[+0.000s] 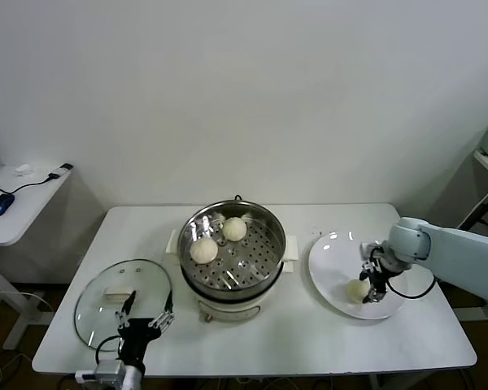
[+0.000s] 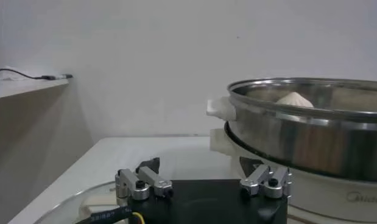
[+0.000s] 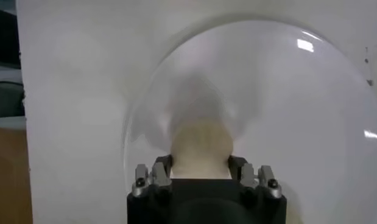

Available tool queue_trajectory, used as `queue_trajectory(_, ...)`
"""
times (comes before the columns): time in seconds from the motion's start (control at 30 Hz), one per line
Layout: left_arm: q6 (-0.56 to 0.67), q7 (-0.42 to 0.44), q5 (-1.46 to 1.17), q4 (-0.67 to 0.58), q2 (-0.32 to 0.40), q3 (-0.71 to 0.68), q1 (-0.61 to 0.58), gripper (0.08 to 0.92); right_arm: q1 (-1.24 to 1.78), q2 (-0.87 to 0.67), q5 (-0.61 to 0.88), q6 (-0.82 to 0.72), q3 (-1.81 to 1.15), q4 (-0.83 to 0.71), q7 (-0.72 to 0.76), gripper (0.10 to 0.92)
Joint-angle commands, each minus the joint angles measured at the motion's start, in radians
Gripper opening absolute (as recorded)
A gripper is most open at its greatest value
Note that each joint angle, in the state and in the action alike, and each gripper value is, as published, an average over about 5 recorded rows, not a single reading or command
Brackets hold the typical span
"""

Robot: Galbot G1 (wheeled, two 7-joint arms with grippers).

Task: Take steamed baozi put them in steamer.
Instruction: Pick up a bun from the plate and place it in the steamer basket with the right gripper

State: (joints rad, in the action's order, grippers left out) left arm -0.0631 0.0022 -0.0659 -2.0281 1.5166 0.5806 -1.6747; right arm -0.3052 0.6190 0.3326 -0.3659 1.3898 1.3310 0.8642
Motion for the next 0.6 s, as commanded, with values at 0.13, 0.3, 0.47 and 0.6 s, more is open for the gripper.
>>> queue_trajectory(0.13, 0.005, -0.001, 0.010, -0.008, 0.008, -0.018, -0.007, 0.823, -0.300, 0.018, 0.046, 0.062, 0.119, 0.032, 0.056, 0.611)
queue_trajectory(0.3, 0.002, -0.001, 0.014, -0.018, 0.008, -0.022, -0.005, 0.823, -0.566, 0.130, 0.111, 0.176, 0.229, 0.042, 0.121, 0.611)
queue_trajectory(0.47, -0.002, 0.000, 0.017, -0.026, 0.004, -0.020, -0.007, 0.823, -0.720, 0.298, 0.154, 0.400, 0.236, 0.009, 0.165, 0.611)
queue_trajectory(0.6, -0.002, 0.000, 0.018, -0.030, 0.002, -0.019, -0.010, 0.823, -0.776, 0.411, 0.158, 0.548, 0.223, 0.030, 0.174, 0.611)
